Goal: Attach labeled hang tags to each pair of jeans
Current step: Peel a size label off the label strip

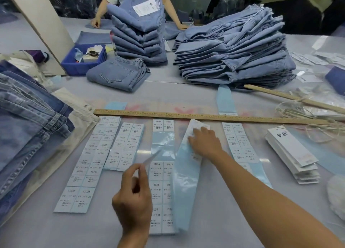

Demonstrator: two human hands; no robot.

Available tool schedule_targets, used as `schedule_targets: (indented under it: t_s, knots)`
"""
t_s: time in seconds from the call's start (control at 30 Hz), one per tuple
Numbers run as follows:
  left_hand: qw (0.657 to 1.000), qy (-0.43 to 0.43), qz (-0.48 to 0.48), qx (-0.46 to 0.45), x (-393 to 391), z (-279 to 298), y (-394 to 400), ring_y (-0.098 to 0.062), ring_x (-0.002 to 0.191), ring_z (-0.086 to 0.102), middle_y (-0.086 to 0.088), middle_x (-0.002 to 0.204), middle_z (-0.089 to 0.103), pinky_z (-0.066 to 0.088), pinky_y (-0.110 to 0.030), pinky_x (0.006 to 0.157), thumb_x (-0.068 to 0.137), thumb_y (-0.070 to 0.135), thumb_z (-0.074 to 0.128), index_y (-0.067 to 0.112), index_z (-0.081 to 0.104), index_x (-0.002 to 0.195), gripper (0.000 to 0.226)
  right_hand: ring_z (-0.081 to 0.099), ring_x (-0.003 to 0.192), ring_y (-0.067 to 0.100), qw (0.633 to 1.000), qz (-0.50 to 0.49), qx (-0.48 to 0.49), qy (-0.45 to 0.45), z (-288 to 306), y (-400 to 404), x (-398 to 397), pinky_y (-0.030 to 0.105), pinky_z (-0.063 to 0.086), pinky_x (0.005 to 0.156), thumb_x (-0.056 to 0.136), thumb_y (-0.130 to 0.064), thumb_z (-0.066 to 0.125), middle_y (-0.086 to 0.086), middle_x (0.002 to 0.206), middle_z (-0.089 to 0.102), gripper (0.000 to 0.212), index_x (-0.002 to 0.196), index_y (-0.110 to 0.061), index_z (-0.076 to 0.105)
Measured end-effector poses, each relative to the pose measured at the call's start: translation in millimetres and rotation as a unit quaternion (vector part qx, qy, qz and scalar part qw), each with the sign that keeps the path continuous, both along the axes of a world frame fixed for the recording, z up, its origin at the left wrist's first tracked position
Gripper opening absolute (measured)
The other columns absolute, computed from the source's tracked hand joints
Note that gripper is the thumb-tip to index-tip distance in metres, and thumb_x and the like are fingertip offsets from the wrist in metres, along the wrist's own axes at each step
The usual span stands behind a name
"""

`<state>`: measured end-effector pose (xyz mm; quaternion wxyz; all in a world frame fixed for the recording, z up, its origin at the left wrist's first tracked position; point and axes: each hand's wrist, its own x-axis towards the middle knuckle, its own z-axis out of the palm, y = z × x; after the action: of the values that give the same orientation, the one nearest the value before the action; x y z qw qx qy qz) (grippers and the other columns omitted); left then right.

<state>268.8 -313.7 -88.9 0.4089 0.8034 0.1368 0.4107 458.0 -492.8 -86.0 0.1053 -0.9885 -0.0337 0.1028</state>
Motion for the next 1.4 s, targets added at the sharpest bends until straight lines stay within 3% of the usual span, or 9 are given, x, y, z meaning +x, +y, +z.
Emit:
schedule_targets:
  t_s: [0.23,0.6,0.73,0.83,0.9,1.0,1.1,1.27,1.4]
  knots:
    - [0.999,-0.022,-0.038,-0.008,61.1,13.5,-25.0,-0.019,0.041,0.053,0.002,0.053,0.056,0.043,-0.038,0.035,0.102,0.033,0.056,0.026,0.059,0.106,0.009,0.028,0.143,0.025,0.997,0.066,0.025,-0.034,-24.4,-14.6,25.0,0.053,0.028,0.114,0.094,-0.028,0.043,-0.001,0.154,0.035,0.048,0.142,-0.024,0.040]
    - [1.000,-0.004,-0.030,0.001,54.1,-2.3,-25.3,-0.019,0.040,0.042,0.006,0.049,0.045,0.036,-0.032,0.040,0.099,0.031,0.060,0.030,0.060,0.102,0.003,0.034,0.138,0.031,0.993,0.089,-0.045,-0.067,-28.5,-19.7,54.9,0.051,0.036,0.108,0.103,-0.033,0.035,0.006,0.153,0.036,0.046,0.146,-0.017,0.038]
    - [0.999,-0.017,-0.031,-0.007,49.7,1.9,-20.5,-0.020,0.040,0.046,0.007,0.049,0.046,0.037,-0.033,0.040,0.101,0.035,0.058,0.030,0.060,0.103,0.006,0.053,0.121,0.032,0.990,0.023,0.078,-0.116,3.3,-9.7,48.2,0.042,0.045,0.097,0.105,-0.024,0.037,0.008,0.125,0.060,0.033,0.114,-0.010,0.065]
    - [0.999,-0.018,-0.037,-0.022,40.9,4.3,-14.2,-0.017,0.040,0.050,0.007,0.050,0.050,0.037,-0.029,0.043,0.102,0.040,0.056,0.032,0.061,0.104,0.010,0.066,0.100,0.019,0.900,-0.092,0.381,-0.192,49.4,-5.6,0.8,0.040,0.054,0.089,0.098,-0.014,0.048,-0.002,0.104,0.072,0.024,0.100,-0.018,0.072]
    - [0.999,-0.012,-0.028,-0.039,35.9,4.1,-12.2,-0.015,0.041,0.049,0.007,0.050,0.051,0.039,-0.030,0.042,0.103,0.042,0.055,0.032,0.061,0.104,0.012,0.070,0.081,0.015,0.829,-0.075,0.513,-0.209,75.4,-1.8,-58.3,0.030,0.059,0.072,0.093,-0.017,0.052,-0.005,0.087,0.073,0.022,0.091,-0.026,0.072]
    - [1.000,-0.015,-0.023,0.002,29.2,7.1,-16.7,-0.012,0.047,0.048,0.007,0.057,0.056,0.043,-0.025,0.045,0.102,0.036,0.057,0.022,0.069,0.102,0.018,0.069,0.074,0.013,0.811,-0.124,0.567,-0.069,83.0,11.3,-131.9,0.023,0.057,0.064,0.095,-0.028,0.063,0.000,0.080,0.074,0.014,0.090,-0.024,0.075]
    - [0.977,-0.040,-0.072,0.197,18.8,8.1,-29.2,-0.015,0.054,0.062,-0.003,0.069,0.070,0.049,-0.026,0.049,0.102,0.023,0.061,0.005,0.078,0.100,0.024,0.072,0.079,0.018,0.758,-0.230,0.599,0.120,70.4,27.4,-154.7,0.031,0.061,0.075,0.094,-0.036,0.068,0.007,0.085,0.076,0.025,0.094,-0.012,0.074]
    - [0.931,-0.018,-0.159,0.329,-0.4,15.4,-42.2,-0.017,0.053,0.062,-0.005,0.068,0.070,0.049,-0.027,0.048,0.101,0.019,0.062,0.005,0.078,0.107,0.023,0.076,0.089,0.021,0.649,-0.323,0.678,0.118,72.1,29.6,-164.7,0.033,0.062,0.076,0.096,-0.019,0.067,0.009,0.096,0.078,0.015,0.101,-0.006,0.070]
    - [0.926,-0.021,-0.191,0.326,-20.1,34.5,-52.3,-0.019,0.051,0.058,-0.005,0.065,0.065,0.048,-0.032,0.043,0.091,0.009,0.074,0.004,0.075,0.117,0.027,0.074,0.089,0.020,0.651,-0.345,0.667,0.106,84.7,11.8,-185.2,0.034,0.061,0.078,0.095,-0.018,0.068,0.004,0.092,0.078,0.007,0.089,-0.015,0.069]
